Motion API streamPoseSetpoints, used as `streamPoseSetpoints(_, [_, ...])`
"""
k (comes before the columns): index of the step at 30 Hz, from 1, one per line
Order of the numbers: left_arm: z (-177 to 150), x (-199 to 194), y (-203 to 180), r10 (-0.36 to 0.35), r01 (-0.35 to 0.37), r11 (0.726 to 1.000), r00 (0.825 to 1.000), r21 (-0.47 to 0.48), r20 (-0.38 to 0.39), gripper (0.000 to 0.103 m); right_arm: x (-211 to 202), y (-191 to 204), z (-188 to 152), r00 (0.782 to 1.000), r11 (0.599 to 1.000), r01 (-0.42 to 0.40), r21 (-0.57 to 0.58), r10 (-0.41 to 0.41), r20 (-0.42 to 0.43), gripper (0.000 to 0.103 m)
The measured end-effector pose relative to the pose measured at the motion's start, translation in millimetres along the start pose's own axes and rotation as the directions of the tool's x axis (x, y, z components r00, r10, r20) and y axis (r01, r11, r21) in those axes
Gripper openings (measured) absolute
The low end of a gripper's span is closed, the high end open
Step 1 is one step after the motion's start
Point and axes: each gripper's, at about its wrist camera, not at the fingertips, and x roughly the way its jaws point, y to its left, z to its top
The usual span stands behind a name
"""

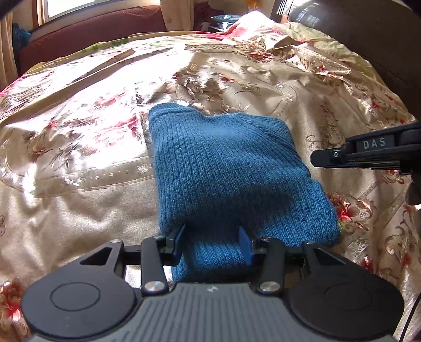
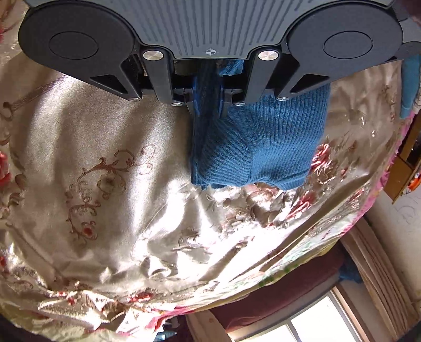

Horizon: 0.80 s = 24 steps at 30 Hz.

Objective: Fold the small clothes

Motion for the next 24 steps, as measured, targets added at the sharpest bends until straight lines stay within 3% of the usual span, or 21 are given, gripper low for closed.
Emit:
streamPoseSetpoints(7, [3.6, -20.1, 19.7, -0.016, 0.021, 0.997, 0.997, -0.072, 0.075, 0.050, -4.3, 17.3, -3.3, 1.000, 0.998, -0.005, -0.061, 0.007, 0.022, 0.017])
streamPoseSetpoints(9, [10.6, -17.7, 25.3, -0.004, 0.013, 0.995, 0.996, -0.096, 0.094, 0.050, 0.7, 18.9, -2.6, 0.999, 0.998, -0.043, -0.048, 0.043, 0.015, 0.017])
streamPoseSetpoints(13, [31.3, 3.4, 34.3, 0.017, -0.001, 0.990, 0.994, -0.140, 0.109, 0.051, 12.9, 22.5, 2.0, 0.999, 0.999, -0.023, -0.036, 0.024, 0.032, 0.017])
streamPoseSetpoints(17, [43.7, 26.5, 33.7, 0.035, -0.021, 0.990, 0.994, -0.136, 0.101, 0.051, 25.3, 26.0, 7.2, 0.999, 0.998, -0.032, -0.054, 0.034, 0.041, 0.017])
streamPoseSetpoints(20, [45.5, 40.5, 29.5, 0.034, -0.026, 0.993, 0.997, -0.113, 0.071, 0.054, 47.2, 23.4, 1.8, 0.999, 0.996, 0.046, -0.074, -0.048, -0.023, 0.017])
streamPoseSetpoints(24, [44.0, 44.2, 29.4, 0.039, -0.033, 0.992, 0.998, -0.119, 0.052, 0.059, 45.6, 19.1, -1.0, 0.998, 0.997, 0.055, -0.053, -0.057, -0.028, 0.017])
